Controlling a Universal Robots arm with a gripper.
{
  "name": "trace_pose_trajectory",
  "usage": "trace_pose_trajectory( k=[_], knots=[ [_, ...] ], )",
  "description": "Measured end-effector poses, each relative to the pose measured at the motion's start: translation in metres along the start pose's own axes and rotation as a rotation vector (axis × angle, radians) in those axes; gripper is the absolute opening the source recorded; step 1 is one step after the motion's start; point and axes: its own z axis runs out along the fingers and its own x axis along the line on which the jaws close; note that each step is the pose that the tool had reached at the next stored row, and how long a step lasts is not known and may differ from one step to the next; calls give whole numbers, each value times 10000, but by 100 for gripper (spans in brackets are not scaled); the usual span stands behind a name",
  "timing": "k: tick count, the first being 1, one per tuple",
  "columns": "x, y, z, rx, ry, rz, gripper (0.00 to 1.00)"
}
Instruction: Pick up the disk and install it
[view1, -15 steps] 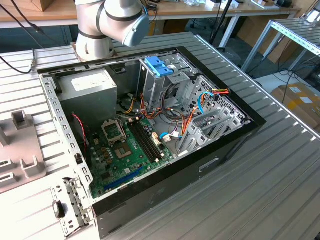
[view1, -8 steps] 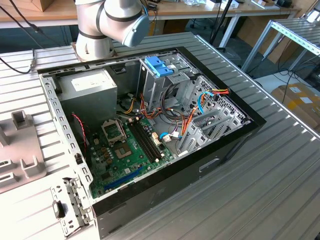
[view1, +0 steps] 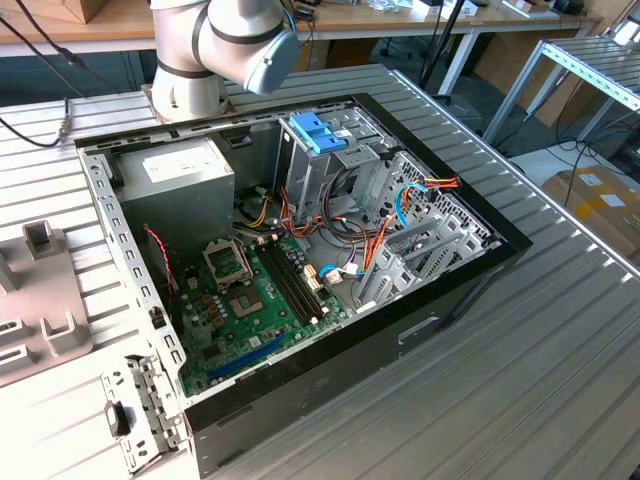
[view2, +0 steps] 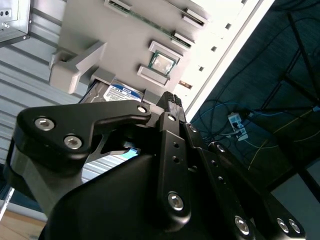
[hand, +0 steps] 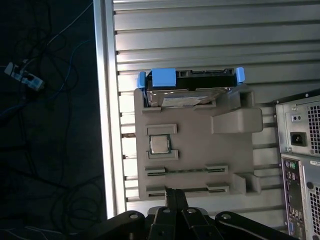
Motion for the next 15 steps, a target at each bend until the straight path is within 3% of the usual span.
trace_pose_trajectory(
  k=[5, 15],
  knots=[
    [19, -1, 1, -1, 0, 0, 11],
    [-24, 3, 24, 0, -1, 0, 11]
  ],
)
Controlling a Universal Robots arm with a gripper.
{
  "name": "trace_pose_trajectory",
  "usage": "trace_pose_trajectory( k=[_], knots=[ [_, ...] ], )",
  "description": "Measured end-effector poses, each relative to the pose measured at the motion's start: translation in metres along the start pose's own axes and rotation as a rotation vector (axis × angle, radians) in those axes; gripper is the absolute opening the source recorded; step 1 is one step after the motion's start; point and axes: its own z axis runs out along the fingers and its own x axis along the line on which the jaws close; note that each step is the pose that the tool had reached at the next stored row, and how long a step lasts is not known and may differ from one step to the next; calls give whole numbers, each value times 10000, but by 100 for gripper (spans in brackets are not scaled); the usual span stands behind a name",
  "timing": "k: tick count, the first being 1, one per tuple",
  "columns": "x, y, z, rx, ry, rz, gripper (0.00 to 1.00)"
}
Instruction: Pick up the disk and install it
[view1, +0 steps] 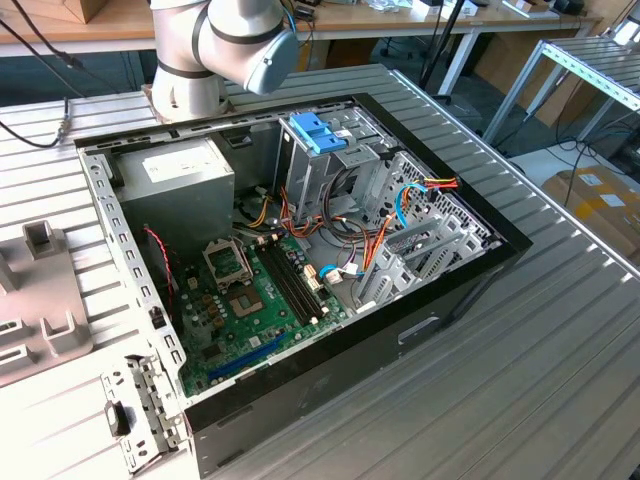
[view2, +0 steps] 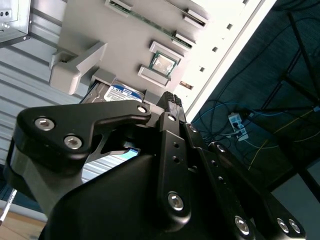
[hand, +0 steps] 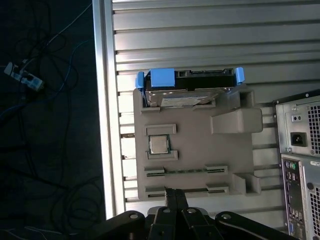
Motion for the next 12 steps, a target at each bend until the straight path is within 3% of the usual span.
trace_pose_trajectory(
  k=[12],
  knots=[
    [-11, 45, 25, 7, 0, 1, 11]
  ],
)
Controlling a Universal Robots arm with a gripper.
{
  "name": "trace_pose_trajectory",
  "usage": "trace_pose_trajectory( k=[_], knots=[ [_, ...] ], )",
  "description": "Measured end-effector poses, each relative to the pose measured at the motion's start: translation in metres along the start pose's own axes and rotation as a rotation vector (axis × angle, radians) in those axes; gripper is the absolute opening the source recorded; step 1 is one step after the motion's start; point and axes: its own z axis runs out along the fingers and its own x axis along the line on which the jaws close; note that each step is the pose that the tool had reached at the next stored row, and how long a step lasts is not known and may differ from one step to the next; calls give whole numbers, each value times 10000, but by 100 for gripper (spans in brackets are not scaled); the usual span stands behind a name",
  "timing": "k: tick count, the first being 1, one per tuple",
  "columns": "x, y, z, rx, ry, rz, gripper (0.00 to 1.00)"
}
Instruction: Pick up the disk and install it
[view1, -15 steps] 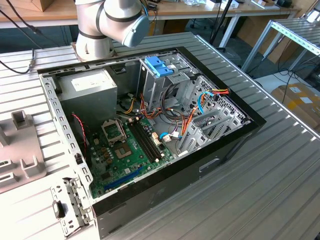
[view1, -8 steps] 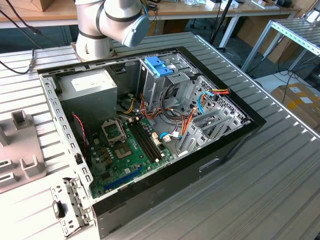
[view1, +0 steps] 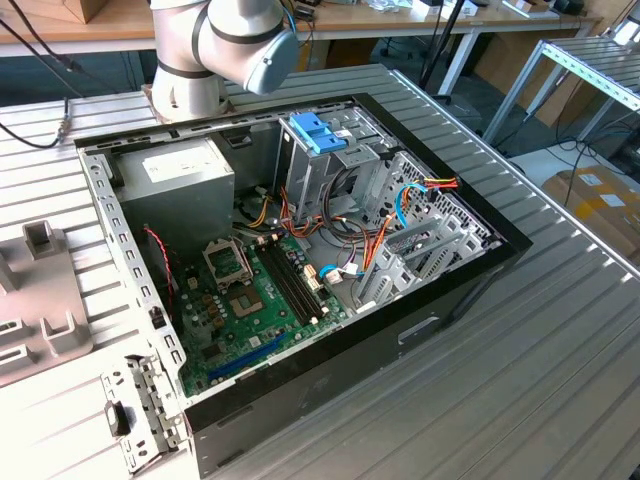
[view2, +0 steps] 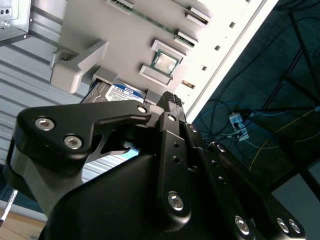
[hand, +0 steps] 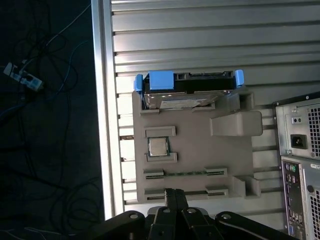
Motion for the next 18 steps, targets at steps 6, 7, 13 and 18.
trace_pose_trajectory(
  k=[6, 7, 13, 18],
  knots=[
    [6, 81, 15, -1, -1, -1, 11],
    [7, 93, 15, 0, 0, -1, 11],
    [15, 201, 25, 0, -1, -1, 11],
    [7, 258, 37, 11, -1, -1, 11]
  ],
)
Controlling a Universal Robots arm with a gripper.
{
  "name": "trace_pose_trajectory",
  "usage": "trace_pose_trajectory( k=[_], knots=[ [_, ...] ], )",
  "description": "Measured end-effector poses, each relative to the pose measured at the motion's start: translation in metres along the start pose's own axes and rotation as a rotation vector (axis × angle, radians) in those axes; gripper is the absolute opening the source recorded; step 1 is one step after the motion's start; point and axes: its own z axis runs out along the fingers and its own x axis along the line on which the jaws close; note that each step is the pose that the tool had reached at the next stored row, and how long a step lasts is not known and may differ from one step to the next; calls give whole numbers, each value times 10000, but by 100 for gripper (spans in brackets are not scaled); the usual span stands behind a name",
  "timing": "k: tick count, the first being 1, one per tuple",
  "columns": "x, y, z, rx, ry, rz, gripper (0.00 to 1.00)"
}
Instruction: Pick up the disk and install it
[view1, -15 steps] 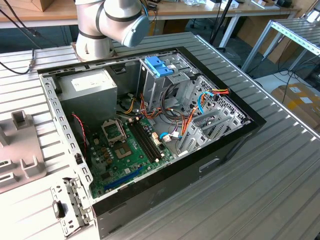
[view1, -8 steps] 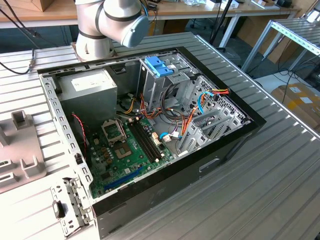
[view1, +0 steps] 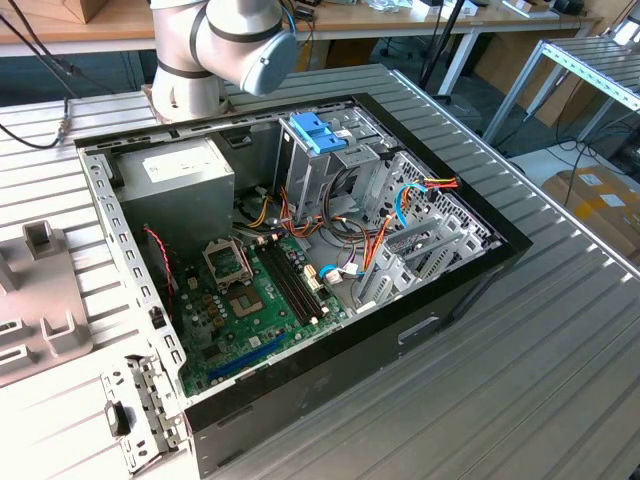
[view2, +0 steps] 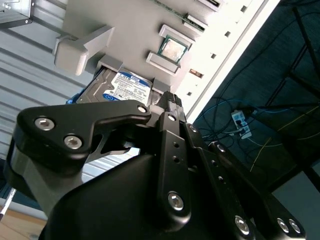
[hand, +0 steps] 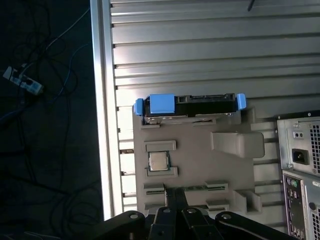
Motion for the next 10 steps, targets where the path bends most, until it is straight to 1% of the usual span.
trace_pose_trajectory(
  k=[2, 3, 4, 10],
  knots=[
    [-7, 42, 9, 5, -1, -1, 11],
    [-9, 51, 11, 6, 0, 0, 11],
    [-25, 63, 18, 12, -2, -1, 11],
    [-118, 70, 45, 15, 4, 0, 11]
  ],
)
